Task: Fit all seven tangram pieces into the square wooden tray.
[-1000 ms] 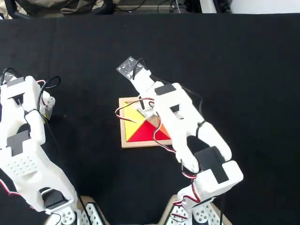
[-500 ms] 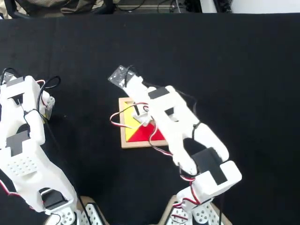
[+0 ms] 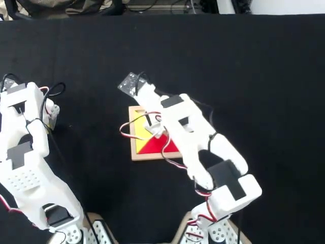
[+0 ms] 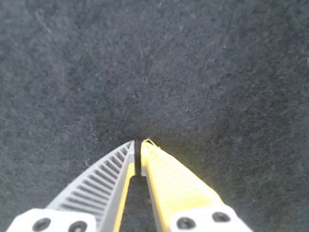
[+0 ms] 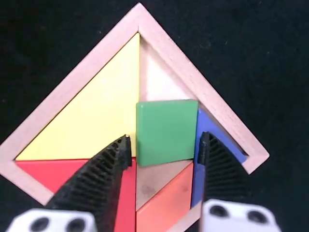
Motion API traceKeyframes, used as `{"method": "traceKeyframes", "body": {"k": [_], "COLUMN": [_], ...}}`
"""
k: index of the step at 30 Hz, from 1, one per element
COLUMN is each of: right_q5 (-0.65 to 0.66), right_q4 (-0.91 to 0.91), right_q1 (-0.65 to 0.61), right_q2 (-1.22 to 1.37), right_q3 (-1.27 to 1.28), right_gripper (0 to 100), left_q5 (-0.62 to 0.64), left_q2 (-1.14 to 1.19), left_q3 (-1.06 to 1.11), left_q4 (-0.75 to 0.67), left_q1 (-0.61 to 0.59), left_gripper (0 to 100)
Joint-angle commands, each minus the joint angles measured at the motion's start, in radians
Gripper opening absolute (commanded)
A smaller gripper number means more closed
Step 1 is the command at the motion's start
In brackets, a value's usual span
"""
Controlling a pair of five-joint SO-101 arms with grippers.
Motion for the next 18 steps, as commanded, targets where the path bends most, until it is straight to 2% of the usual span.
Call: {"method": "traceKeyframes", "body": {"k": [1,7,9,12,14,18], "right_q5": [0.011,0.017,0.011,0.009,-0.009,-0.063], "right_q4": [0.009,0.002,0.002,0.0,-0.009,-0.089], "right_q1": [-0.014,-0.014,-0.014,-0.014,-0.018,-0.018], "right_q2": [-0.051,-0.061,-0.058,-0.054,-0.05,-0.05], "right_q3": [-0.002,-0.01,-0.033,-0.07,-0.082,-0.076], "right_gripper": [21.6,21.1,15.4,0.9,3.1,1.1], "left_q5": [-0.003,-0.003,-0.003,-0.003,-0.003,-0.003], "left_q2": [-0.037,-0.037,-0.037,-0.037,-0.037,-0.037], "left_q3": [-0.01,-0.01,-0.01,-0.01,-0.01,-0.01], "left_q4": [-0.018,-0.018,-0.018,-0.018,-0.018,-0.018], "left_q1": [0.01,0.01,0.01,0.01,0.01,0.012], "left_gripper": [3,3,3,3,3,3]}}
